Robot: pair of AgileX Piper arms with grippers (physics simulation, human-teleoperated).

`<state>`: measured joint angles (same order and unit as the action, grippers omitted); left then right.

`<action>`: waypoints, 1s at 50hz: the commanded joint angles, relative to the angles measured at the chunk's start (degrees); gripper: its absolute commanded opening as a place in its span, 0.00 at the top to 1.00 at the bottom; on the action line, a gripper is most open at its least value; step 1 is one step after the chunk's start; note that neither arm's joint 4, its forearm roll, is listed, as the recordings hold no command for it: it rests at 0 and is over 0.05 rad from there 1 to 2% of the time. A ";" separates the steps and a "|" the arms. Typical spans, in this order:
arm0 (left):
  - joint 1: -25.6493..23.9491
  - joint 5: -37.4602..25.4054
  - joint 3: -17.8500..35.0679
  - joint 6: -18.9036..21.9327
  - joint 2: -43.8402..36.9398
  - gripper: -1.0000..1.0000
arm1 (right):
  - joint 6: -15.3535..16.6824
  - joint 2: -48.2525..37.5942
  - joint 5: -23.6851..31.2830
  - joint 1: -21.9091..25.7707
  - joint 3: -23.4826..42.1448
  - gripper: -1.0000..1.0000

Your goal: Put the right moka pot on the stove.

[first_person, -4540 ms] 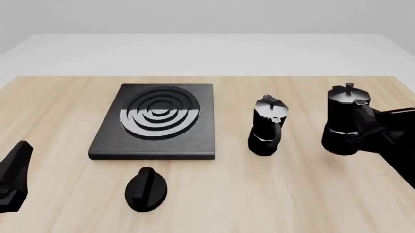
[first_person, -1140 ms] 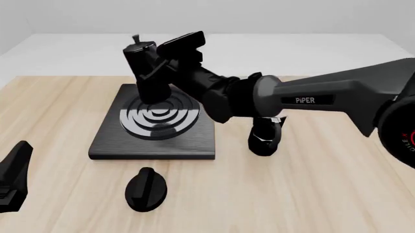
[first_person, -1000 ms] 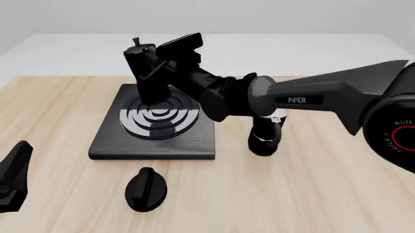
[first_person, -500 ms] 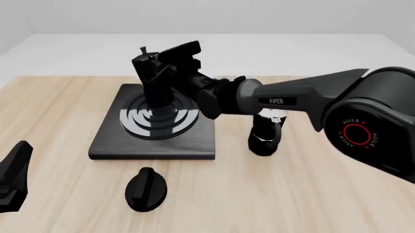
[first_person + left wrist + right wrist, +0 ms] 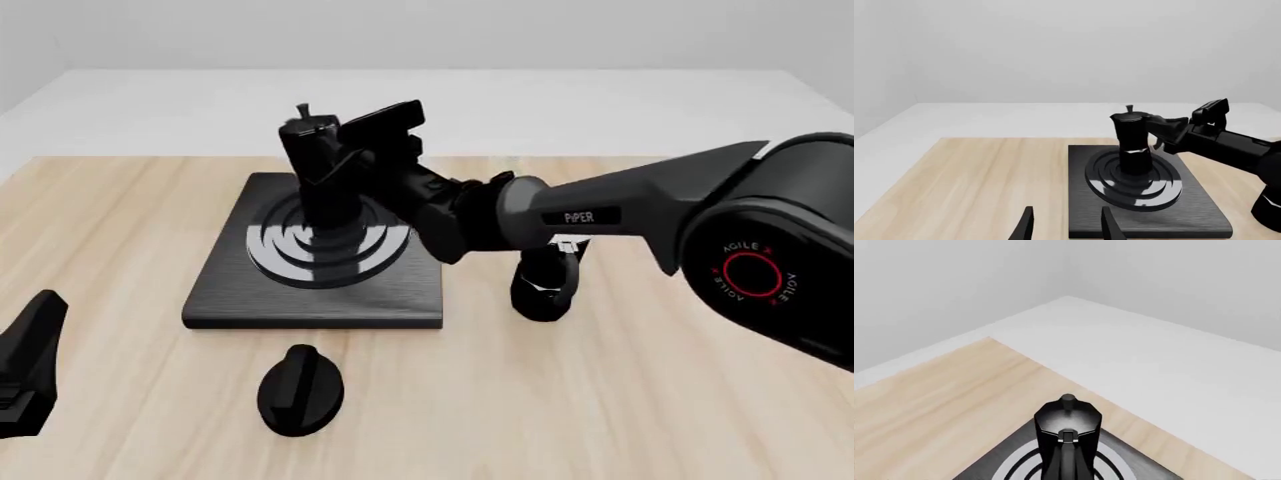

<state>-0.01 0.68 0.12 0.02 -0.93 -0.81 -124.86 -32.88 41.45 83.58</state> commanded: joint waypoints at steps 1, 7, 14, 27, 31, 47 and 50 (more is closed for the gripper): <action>0.00 -0.01 0.00 -0.01 0.02 0.00 | -0.46 1.12 -2.75 0.17 -4.01 1.00; 0.01 0.00 0.00 0.00 0.00 0.00 | -0.96 2.72 -4.76 -0.26 -7.96 1.00; 0.00 0.00 0.00 -0.01 0.00 0.00 | -2.29 2.52 -6.35 -0.80 -10.65 1.00; 0.00 0.00 0.00 0.00 0.01 0.00 | -5.90 1.27 -10.31 -1.52 -14.79 1.00; -0.01 0.01 0.00 -0.01 -0.01 0.00 | -6.16 1.06 -10.13 -1.55 -14.88 1.00; 0.00 0.00 0.00 0.00 -0.01 0.00 | -5.16 1.59 -7.99 -0.85 -14.52 0.00; 0.00 0.00 0.00 0.00 0.00 0.00 | -4.82 2.06 -8.00 -0.75 -14.76 0.00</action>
<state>-0.01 0.68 0.12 0.02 -0.92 -6.13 -123.30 -41.26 40.34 69.50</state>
